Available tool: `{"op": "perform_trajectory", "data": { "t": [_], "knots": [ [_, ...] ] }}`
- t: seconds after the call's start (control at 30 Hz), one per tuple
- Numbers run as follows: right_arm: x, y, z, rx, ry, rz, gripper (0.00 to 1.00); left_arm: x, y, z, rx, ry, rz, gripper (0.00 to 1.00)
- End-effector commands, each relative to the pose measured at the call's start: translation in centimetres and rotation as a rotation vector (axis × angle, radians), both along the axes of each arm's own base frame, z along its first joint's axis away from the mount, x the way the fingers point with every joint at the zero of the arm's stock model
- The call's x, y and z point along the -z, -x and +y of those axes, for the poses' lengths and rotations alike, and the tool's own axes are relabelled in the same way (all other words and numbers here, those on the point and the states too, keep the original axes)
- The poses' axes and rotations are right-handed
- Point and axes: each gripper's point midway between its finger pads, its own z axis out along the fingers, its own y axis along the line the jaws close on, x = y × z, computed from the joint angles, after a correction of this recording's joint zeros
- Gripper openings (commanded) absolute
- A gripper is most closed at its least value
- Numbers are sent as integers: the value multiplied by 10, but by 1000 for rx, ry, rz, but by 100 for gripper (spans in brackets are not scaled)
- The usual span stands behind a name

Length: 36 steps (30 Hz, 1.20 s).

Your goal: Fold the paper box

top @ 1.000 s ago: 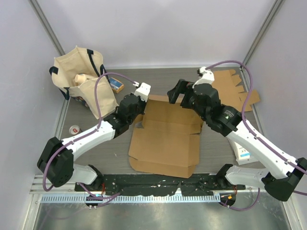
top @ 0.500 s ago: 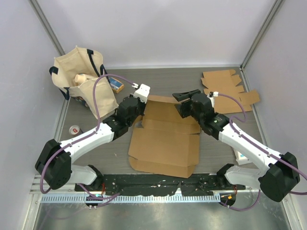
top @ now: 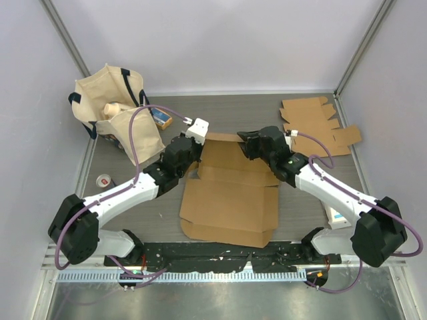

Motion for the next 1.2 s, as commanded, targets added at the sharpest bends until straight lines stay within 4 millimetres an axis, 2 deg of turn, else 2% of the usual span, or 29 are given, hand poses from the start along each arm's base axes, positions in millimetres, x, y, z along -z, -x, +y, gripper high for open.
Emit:
{"op": "perform_trajectory", "data": {
  "t": [0.0,0.07,0.1,0.13,0.17,0.2,0.23,0.27,0.3,0.33,0.4,0.47,0.5,0.57,0.6,0.63,0.7,0.73,0.77,0.87,0.9,0.93,1.0,1.03,1.13,1.17],
  "knots": [
    [-32,-15,3,42,-65,-72,36,-32,-1,-2,-3,70,-89,0],
    [-28,-17,1,56,-52,-76,24,-31,0,-2,-7,80,-82,1],
    [-31,-19,1,58,-62,-94,15,-36,1,-2,-17,104,-74,6],
    [-25,-20,1,62,-59,-96,10,-39,2,-1,-28,125,-62,19],
    [-21,-19,1,57,-58,-94,2,-35,5,2,-41,124,-25,27],
    [-34,-23,6,50,-104,-153,2,-42,7,1,-55,181,-5,36],
    [-25,-22,6,45,-103,-151,2,-50,12,5,-68,213,-2,49],
    [-26,-21,8,37,-111,-166,2,-45,17,11,-89,211,35,54],
    [-34,-21,9,27,-118,-213,2,-50,22,15,-117,265,55,57],
    [-30,-19,7,26,-106,-222,2,-62,29,22,-126,299,46,61],
    [-41,-18,0,43,-97,-284,2,-58,41,34,-142,311,72,63],
    [-37,-15,-5,45,-66,-304,2,-65,51,52,-191,372,70,65],
    [-40,-14,-6,45,-68,-317,2,-55,55,59,-213,378,84,65],
    [-31,-12,-7,36,-51,-312,2,-54,61,75,-267,436,92,64],
    [-30,-11,-5,24,-54,-318,2,-44,62,80,-289,444,108,65],
    [-20,-10,-5,17,-44,-303,2,-40,62,84,-312,473,120,66],
    [-16,-9,-3,7,-58,-308,2,-24,60,99,-381,492,147,66],
    [-8,-6,-3,-2,-60,-295,2,-19,59,103,-406,502,163,67],
    [-7,-5,-3,-3,-63,-296,2,-13,56,111,-453,523,182,67],
    [-10,-1,-7,-3,-48,-312,2,8,46,117,-499,519,242,67],
    [-8,-1,-8,-1,-38,-307,2,12,43,116,-496,514,259,66],
    [-9,-1,-9,3,-37,-306,2,25,39,107,-464,496,308,64],
    [-10,-1,-11,10,-33,-303,2,32,34,101,-444,465,341,61],
    [-11,-1,-11,10,-32,-301,2,43,34,91,-400,449,385,59],
    [-11,-2,-11,10,-39,-294,2,55,34,71,-317,451,448,57],
    [-11,-2,-10,7,-43,-291,2,52,33,64,-285,464,448,56]
  ]
}}
